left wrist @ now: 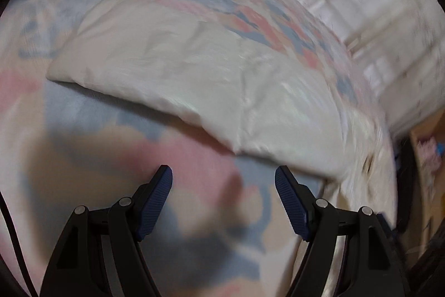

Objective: Fold large clothes
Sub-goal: 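Grasp the other sleeve with the left tool and fold it across the jacket front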

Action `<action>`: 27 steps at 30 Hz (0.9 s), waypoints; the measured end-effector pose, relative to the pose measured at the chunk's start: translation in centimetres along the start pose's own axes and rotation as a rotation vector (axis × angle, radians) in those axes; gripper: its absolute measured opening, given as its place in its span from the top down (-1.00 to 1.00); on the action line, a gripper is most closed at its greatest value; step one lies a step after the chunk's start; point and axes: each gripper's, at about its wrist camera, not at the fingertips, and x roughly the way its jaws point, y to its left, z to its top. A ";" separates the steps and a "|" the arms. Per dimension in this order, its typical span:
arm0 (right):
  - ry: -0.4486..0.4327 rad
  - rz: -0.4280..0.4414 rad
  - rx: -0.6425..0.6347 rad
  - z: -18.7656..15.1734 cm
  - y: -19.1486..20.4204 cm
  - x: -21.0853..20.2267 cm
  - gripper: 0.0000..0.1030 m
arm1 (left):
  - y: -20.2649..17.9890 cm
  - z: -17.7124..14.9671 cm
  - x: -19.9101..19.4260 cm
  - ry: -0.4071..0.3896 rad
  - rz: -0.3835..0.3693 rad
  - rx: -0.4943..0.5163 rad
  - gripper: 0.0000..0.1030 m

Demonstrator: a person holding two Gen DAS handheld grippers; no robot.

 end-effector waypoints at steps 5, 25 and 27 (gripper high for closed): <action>-0.006 -0.010 -0.018 0.8 0.9 1.7 -0.16 | 2.1 2.1 1.4 -0.047 -0.032 -0.115 -0.45; -0.049 0.048 0.150 -0.7 -5.3 -3.9 -0.15 | -17.8 3.6 -12.9 -0.381 0.101 0.455 0.92; -0.058 0.035 0.181 -1.0 -6.9 -5.2 -0.15 | -21.8 1.9 -14.7 -0.381 0.047 0.529 0.92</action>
